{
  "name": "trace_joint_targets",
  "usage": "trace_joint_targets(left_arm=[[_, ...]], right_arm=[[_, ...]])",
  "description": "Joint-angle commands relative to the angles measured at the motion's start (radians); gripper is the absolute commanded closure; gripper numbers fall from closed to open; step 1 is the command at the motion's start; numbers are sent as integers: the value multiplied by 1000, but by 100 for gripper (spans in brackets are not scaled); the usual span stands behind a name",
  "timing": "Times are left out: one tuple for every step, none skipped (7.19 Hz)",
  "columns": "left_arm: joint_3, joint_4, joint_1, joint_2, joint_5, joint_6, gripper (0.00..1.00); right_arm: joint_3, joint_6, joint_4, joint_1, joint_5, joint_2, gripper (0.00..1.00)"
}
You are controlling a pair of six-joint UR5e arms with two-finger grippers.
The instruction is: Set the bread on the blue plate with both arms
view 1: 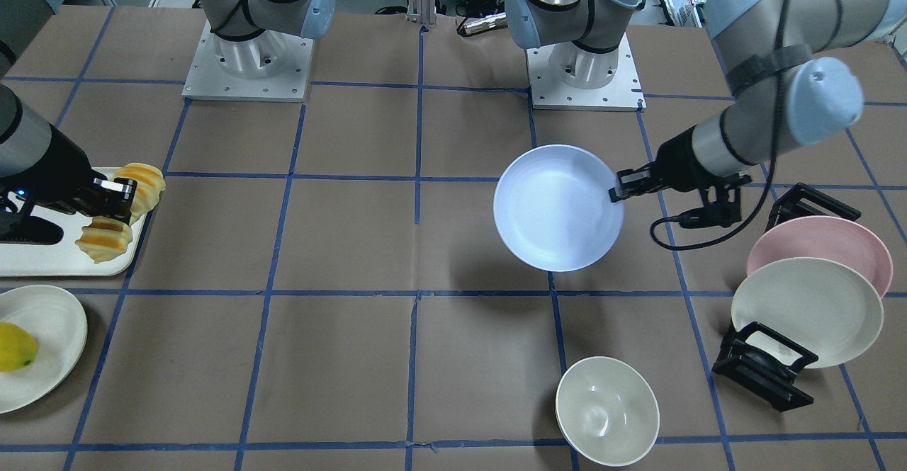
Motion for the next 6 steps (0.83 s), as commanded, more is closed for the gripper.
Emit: trace_joint_targets(left_arm=[[-91, 361, -164, -91, -83, -202, 100], [-106, 438, -230, -138, -78, -275, 100], [-109, 495, -274, -174, -75, -306, 100], [-117, 504, -285, -192, -75, -305, 100], [-137, 519, -293, -206, -77, -308, 100], [-137, 575, -314, -229, -77, -309, 100]], right_arm=[[-2, 12, -3, 114, 8, 5, 100], [2, 15, -3, 155, 10, 8, 100], [8, 14, 3, 163, 11, 13, 100], [7, 14, 3, 184, 13, 25, 100], [7, 60, 1, 205, 13, 28, 100], [5, 98, 1, 221, 14, 28, 100]])
